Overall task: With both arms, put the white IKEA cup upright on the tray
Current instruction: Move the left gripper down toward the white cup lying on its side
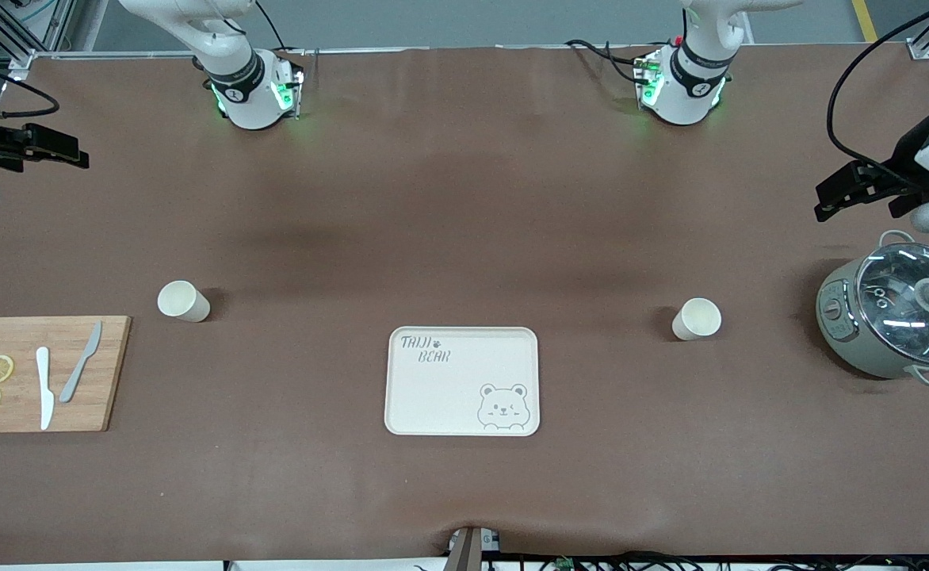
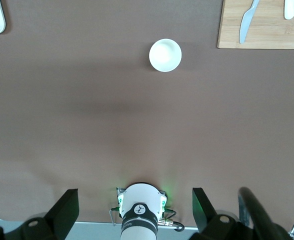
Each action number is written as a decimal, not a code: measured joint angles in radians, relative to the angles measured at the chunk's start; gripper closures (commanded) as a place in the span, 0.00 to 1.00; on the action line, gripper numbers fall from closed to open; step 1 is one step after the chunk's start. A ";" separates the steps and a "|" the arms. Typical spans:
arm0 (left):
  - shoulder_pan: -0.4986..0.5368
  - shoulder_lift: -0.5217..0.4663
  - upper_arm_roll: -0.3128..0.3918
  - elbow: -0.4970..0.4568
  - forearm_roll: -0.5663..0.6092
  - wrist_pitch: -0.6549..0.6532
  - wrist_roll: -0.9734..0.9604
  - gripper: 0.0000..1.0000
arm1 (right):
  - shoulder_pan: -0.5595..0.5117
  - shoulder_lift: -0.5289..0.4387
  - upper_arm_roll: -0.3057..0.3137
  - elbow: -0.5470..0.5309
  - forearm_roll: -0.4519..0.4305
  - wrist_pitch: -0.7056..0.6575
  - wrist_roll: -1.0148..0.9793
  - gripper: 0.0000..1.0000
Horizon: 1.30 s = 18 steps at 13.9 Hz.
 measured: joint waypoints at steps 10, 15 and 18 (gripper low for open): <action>0.111 0.058 0.014 0.002 0.000 0.003 0.059 0.00 | -0.002 0.000 0.000 -0.002 0.000 0.000 0.000 0.00; 0.102 0.167 0.008 -0.106 0.000 0.260 0.027 0.00 | -0.002 0.000 0.000 -0.002 0.000 0.000 0.000 0.00; 0.096 0.187 -0.017 -0.203 0.000 0.377 -0.058 0.00 | -0.002 0.000 0.000 -0.003 0.000 0.000 0.000 0.00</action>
